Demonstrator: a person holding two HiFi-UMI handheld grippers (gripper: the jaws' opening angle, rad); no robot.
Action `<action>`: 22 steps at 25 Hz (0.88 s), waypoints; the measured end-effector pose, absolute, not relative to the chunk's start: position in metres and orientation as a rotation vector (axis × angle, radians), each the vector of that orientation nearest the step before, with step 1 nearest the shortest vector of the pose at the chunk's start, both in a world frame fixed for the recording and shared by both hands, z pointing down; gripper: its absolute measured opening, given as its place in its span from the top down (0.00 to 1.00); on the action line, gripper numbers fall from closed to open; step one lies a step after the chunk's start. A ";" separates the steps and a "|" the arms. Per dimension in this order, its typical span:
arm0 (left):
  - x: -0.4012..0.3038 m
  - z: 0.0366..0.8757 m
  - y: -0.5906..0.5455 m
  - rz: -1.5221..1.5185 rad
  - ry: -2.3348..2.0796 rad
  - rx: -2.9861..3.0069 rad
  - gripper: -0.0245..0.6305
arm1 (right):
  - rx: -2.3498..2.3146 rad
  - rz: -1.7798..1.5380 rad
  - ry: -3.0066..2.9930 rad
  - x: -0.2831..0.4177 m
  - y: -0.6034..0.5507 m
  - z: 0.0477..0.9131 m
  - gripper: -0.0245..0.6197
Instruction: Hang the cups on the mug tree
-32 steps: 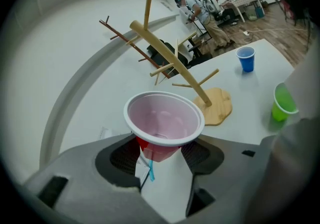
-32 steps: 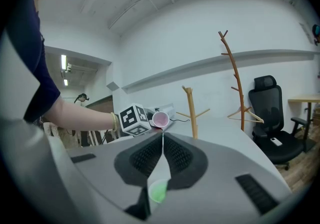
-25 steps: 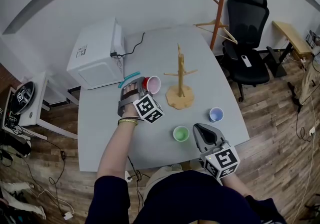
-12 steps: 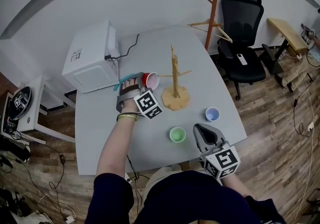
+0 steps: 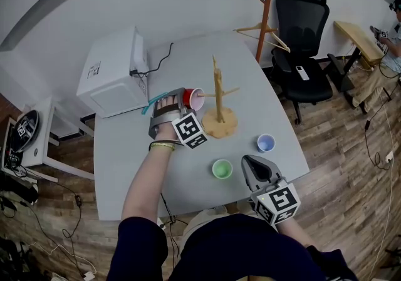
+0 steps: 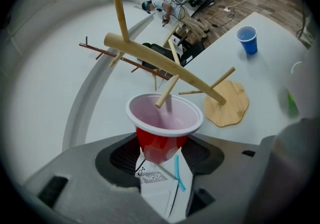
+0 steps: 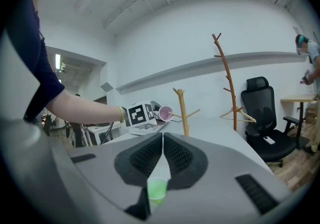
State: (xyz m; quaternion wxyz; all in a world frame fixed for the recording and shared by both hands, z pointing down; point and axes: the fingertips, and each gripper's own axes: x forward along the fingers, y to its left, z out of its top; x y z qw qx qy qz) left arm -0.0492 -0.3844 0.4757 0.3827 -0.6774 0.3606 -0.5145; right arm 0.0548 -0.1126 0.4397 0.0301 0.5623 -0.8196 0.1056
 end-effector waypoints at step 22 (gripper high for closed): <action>-0.014 0.464 -0.365 -1.249 0.815 -1.670 0.55 | 1.758 0.331 -2.516 0.058 -0.106 0.441 0.92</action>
